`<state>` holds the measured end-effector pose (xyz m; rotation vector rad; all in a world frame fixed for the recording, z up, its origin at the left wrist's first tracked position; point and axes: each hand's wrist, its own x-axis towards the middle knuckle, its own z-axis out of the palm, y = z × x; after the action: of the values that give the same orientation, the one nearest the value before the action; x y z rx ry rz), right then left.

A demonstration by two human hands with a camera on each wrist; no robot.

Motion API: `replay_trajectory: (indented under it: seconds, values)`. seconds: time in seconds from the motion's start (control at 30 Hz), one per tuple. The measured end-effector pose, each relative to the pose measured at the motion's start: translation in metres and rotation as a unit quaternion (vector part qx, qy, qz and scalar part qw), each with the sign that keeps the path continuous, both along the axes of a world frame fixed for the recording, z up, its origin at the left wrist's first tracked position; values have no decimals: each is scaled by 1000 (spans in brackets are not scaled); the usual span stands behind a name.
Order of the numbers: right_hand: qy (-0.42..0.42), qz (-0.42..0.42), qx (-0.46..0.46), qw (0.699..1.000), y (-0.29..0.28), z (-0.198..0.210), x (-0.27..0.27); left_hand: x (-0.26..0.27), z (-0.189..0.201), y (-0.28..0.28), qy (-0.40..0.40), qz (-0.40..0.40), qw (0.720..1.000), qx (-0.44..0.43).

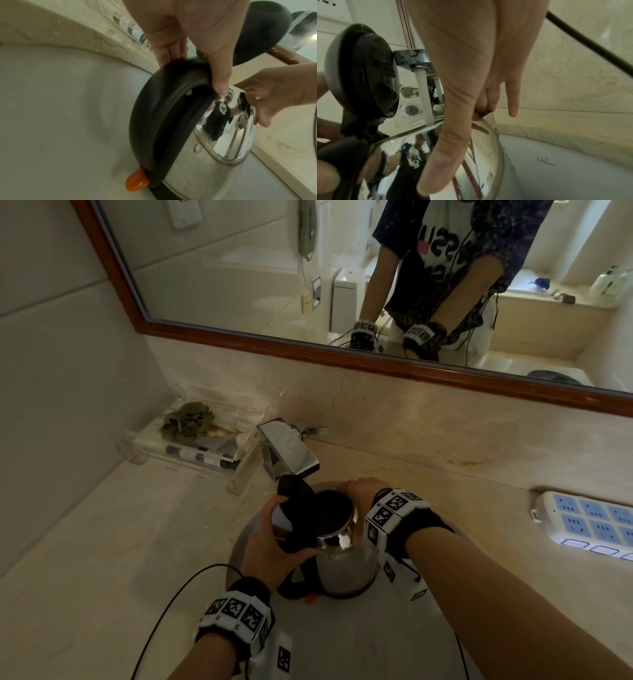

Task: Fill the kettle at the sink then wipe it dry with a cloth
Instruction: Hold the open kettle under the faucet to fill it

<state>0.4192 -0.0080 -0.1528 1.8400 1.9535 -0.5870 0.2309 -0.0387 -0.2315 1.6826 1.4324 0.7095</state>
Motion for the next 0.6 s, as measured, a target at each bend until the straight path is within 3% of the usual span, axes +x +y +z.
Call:
replay_trajectory:
  seconds: [0.6]
  values:
    - [-2, 10, 3, 1000, 2, -4, 1, 0, 1, 0, -9, -5, 1000, 6]
